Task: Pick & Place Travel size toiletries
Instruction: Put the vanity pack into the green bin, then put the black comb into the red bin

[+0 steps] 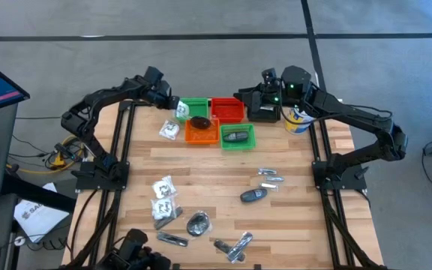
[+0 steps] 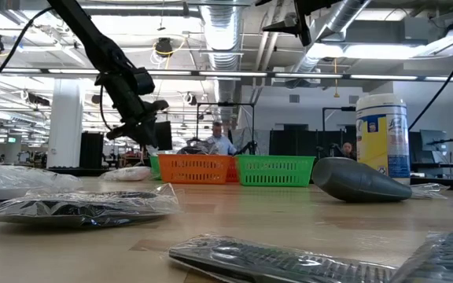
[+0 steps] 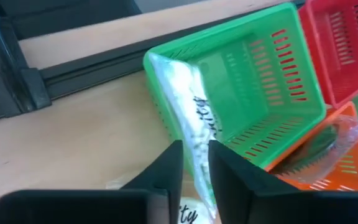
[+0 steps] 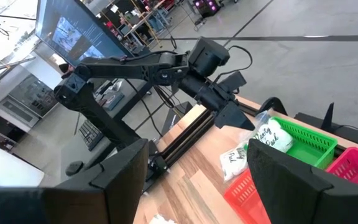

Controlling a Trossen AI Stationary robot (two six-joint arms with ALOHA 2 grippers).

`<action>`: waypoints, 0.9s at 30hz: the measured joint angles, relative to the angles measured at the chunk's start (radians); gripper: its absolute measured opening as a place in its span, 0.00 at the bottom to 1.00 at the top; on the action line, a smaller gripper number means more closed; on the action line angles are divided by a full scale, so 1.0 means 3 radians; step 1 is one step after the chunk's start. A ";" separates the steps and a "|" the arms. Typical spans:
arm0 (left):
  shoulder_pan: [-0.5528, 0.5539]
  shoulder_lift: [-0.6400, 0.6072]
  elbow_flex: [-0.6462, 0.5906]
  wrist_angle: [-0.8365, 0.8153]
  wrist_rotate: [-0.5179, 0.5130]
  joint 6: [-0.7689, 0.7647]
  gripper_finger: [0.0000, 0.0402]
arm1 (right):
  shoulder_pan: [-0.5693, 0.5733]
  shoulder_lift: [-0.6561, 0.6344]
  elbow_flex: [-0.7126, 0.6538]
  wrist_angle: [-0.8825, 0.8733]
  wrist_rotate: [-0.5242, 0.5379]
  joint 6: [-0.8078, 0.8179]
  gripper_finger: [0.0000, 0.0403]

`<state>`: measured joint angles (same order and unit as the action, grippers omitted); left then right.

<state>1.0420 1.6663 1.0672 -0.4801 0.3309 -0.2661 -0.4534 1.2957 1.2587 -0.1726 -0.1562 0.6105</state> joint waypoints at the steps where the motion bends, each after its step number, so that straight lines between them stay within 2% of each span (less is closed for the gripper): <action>1: 0.0000 -0.0025 0.0000 -0.0005 0.0000 0.0000 0.20 | -0.0001 0.0000 0.0000 0.0000 0.0000 -0.0001 0.66; 12: 0.0123 -0.0552 0.0000 -0.0022 -0.0085 -0.0010 0.30 | -0.0001 0.0000 0.0000 0.0003 0.0000 0.0009 0.66; 19: 0.0131 -0.0798 0.0001 -0.0126 -0.0017 -0.0179 0.30 | -0.0001 0.0000 0.0001 0.0029 0.0000 0.0009 0.66; 22: 0.0131 -0.0833 0.0001 -0.0209 0.0074 -0.0253 0.30 | -0.0001 0.0000 0.0001 0.0028 0.0000 0.0009 0.66; 27: 0.0132 -0.0835 0.0001 -0.0519 0.0041 -0.0257 0.29 | 0.0005 0.0000 0.0000 0.0029 0.0000 0.0009 0.66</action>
<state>1.0815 1.4158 1.0676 -0.6357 0.3434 -0.3431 -0.4519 1.2957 1.2587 -0.1639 -0.1562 0.6132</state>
